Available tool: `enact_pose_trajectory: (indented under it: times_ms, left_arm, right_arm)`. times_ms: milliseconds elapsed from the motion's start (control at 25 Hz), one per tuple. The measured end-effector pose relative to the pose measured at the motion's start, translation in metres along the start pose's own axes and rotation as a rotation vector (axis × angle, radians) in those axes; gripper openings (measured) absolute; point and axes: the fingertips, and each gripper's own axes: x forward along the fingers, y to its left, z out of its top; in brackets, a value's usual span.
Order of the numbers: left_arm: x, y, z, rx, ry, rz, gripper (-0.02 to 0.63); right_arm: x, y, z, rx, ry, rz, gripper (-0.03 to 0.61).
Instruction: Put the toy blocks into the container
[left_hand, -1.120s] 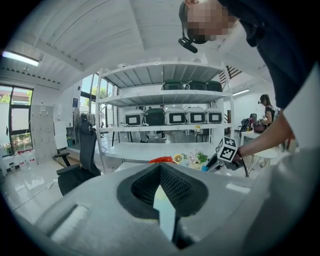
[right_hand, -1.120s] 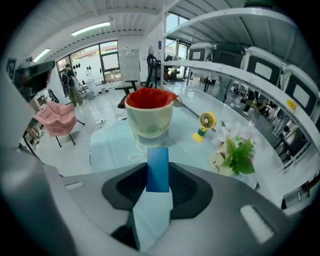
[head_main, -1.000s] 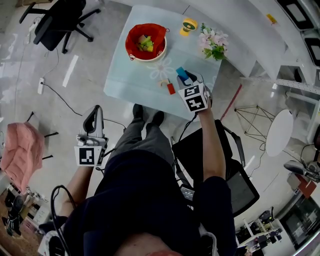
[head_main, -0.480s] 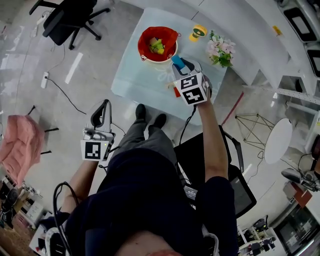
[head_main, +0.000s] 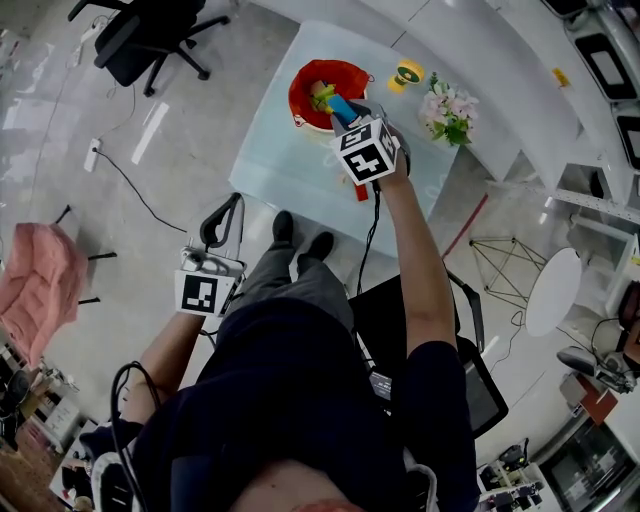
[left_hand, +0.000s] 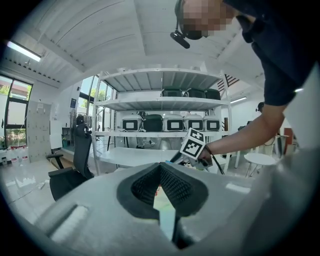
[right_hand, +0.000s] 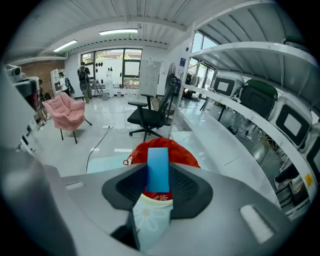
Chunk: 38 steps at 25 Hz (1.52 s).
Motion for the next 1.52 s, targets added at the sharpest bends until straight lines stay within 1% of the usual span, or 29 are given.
enact_pose_trajectory:
  times_ms: [320,680,920,1080,1160,1240,1280,1400,1520]
  left_arm:
    - [0.015,-0.01,0.005,-0.012,-0.017,-0.045,0.003]
    - [0.019,-0.009,0.0,-0.015,-0.008,-0.055,0.003]
    - [0.015,-0.011,-0.003,-0.022,0.009,-0.058,0.003]
    - [0.013,-0.011,-0.004,-0.02,0.012,-0.056,0.003]
    - [0.012,-0.011,-0.003,-0.023,0.013,-0.053,0.003]
    - [0.011,-0.009,-0.003,-0.026,0.017,-0.049,0.003]
    - [0.011,-0.008,-0.004,-0.027,0.018,-0.047,0.003]
    - [0.011,-0.008,-0.004,-0.021,0.017,-0.048,0.003]
    - [0.01,-0.01,-0.004,-0.022,0.02,-0.047,0.003]
  right_arm:
    - [0.037,-0.001,0.005,-0.024,0.056,0.012,0.133]
    - [0.071,-0.007,-0.008,-0.058,0.157,0.01,0.137]
    - [0.086,-0.011,-0.012,-0.11,0.183,-0.009,0.141]
    - [0.089,-0.008,-0.011,-0.111,0.168,-0.001,0.133]
    - [0.089,-0.007,-0.01,-0.105,0.149,0.002,0.167]
    - [0.087,-0.006,-0.004,-0.088,0.113,0.008,0.251]
    - [0.085,-0.006,-0.002,-0.088,0.1,0.003,0.259]
    - [0.081,-0.008,0.0,-0.108,0.079,-0.02,0.256]
    - [0.075,-0.01,0.001,-0.105,0.056,-0.035,0.253]
